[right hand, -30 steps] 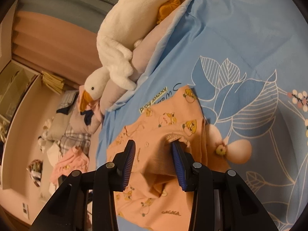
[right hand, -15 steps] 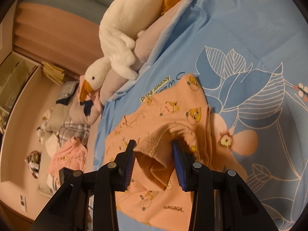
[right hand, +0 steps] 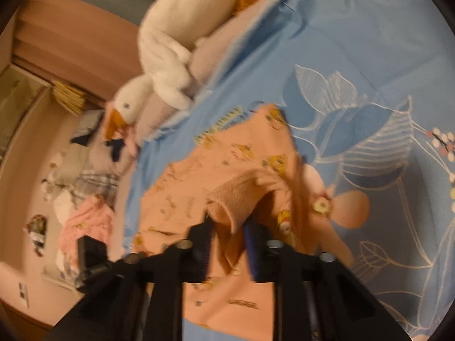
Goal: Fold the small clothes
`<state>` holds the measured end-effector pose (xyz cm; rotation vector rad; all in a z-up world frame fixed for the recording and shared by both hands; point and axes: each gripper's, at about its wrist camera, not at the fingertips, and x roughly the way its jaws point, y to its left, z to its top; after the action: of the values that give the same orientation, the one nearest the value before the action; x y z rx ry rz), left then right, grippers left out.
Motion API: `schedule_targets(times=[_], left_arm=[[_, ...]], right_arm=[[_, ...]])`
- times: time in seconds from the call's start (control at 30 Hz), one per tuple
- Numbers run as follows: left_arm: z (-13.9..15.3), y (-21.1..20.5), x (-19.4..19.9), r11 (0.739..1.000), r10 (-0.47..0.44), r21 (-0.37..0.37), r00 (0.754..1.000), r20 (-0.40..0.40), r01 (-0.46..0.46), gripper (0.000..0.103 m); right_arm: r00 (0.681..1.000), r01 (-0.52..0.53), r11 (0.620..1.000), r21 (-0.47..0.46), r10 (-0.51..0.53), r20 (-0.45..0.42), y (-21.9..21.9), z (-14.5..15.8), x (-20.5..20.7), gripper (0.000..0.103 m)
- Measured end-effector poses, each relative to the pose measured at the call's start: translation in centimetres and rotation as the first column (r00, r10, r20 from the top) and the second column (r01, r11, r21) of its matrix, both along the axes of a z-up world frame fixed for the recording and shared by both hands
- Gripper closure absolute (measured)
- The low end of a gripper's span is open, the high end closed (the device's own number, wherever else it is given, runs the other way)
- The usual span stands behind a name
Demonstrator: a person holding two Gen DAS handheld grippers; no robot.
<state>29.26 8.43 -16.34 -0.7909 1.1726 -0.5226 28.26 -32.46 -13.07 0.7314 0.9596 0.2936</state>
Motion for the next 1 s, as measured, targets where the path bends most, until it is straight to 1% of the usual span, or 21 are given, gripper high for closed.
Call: schedule_targets(times=[0.03,0.13,0.23,0.3,0.37,0.43,0.53,0.63,0.77,0.8,0.87,0.9,0.93,0.97,1.0], left_arm=[[0.2,0.4,-0.1,1.000,0.020,-0.020,1.000,0.015,-0.019,0.098],[1.1,0.8,0.0,0.996,0.053,-0.075,0.997,0.053,-0.048,0.098],[2.5,0.8,0.6,0.989,0.084,-0.128,0.992,0.098,-0.071,0.098],[3.4,1.2,1.5,0.982,0.117,-0.164,0.987,0.108,-0.099,0.098],[3.6,1.2,2.4,0.977,0.139,-0.174,0.985,0.104,-0.120,0.098],[3.7,1.2,3.4,0.976,0.157,-0.166,0.982,0.104,-0.139,0.098],[3.9,1.5,5.0,0.972,0.182,-0.167,0.978,0.105,-0.163,0.099],[3.8,1.9,6.8,0.974,0.204,-0.126,0.973,0.111,-0.190,0.099],[3.0,2.6,9.0,0.971,0.239,-0.039,0.966,0.101,-0.236,0.099],[2.5,2.5,9.6,0.973,0.232,-0.009,0.968,0.093,-0.232,0.098],[1.5,2.2,10.2,0.969,0.223,0.094,0.973,0.066,-0.228,0.098],[1.1,2.0,10.4,0.966,0.209,0.139,0.976,0.060,-0.216,0.097],[0.8,1.8,10.3,0.965,0.194,0.171,0.979,0.054,-0.201,0.093],[0.8,1.8,10.3,0.961,0.182,0.202,0.982,0.055,-0.189,0.087],[1.2,1.8,10.1,0.957,0.166,0.231,0.983,0.073,-0.179,0.085]], right_arm=[[1.000,-0.003,1.000,-0.009,0.003,-0.004,0.0,-0.2,-0.1,0.095],[1.000,-0.001,1.000,0.017,0.001,0.019,-0.3,-0.1,-0.5,0.095],[0.998,0.008,0.999,0.049,-0.011,0.065,-0.7,0.8,-0.6,0.095],[0.996,0.018,0.998,0.068,-0.024,0.085,-0.9,1.5,-0.3,0.095],[0.995,0.029,0.996,0.086,-0.037,0.092,-1.1,1.9,0.2,0.095],[0.995,0.045,0.993,0.106,-0.055,0.088,-1.2,2.0,1.1,0.095],[0.994,0.063,0.992,0.113,-0.073,0.085,-1.2,1.8,2.5,0.095],[0.992,0.088,0.986,0.141,-0.100,0.077,-1.5,1.5,4.1,0.095],[0.990,0.123,0.984,0.126,-0.130,0.049,-1.4,0.8,6.6,0.095],[0.990,0.133,0.984,0.117,-0.138,0.038,-1.4,0.5,7.2,0.095],[0.990,0.142,0.987,0.078,-0.144,0.009,-1.2,-0.2,8.2,0.095],[0.989,0.145,0.988,0.042,-0.145,-0.019,-1.1,-0.6,8.7,0.092],[0.988,0.145,0.989,0.001,-0.145,-0.051,-1.0,-1.1,9.0,0.082],[0.987,0.138,0.990,-0.040,-0.141,-0.076,-0.8,-1.4,9.3,0.077],[0.989,0.125,0.990,-0.066,-0.129,-0.073,-0.6,-1.4,9.2,0.072]])
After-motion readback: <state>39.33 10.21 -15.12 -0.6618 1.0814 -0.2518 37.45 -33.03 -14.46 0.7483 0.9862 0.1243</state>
